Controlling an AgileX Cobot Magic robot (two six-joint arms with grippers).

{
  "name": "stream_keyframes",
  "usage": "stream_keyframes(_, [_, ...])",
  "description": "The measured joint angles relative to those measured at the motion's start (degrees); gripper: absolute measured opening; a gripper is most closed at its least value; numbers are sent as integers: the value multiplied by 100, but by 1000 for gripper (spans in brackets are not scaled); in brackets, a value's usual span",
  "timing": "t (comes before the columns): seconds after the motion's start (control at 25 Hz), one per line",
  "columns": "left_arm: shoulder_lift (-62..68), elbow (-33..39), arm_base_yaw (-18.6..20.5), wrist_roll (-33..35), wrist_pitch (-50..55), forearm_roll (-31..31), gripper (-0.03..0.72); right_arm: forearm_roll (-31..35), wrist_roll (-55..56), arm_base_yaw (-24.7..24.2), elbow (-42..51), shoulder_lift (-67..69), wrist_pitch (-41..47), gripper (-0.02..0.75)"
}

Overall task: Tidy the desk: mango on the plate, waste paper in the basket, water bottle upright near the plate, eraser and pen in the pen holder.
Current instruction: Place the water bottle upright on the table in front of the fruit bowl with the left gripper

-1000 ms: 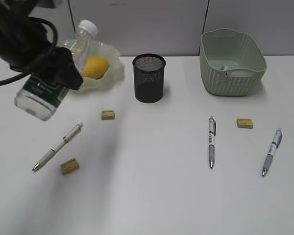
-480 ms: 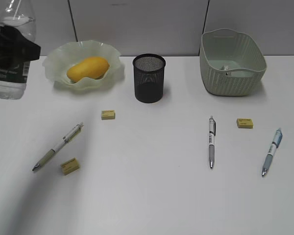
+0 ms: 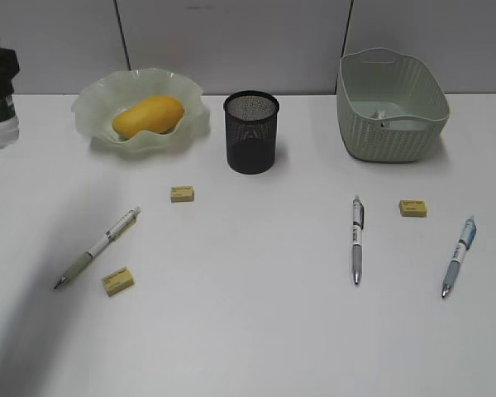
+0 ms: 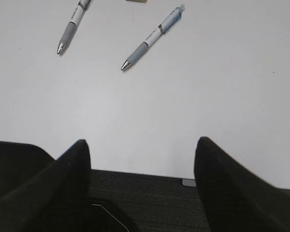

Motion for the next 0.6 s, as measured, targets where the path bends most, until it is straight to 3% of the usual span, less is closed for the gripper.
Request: stream_keyframes(0.6, [1492,0,0,-44,-2168,-17,489,0,0,0,0,0,0,531])
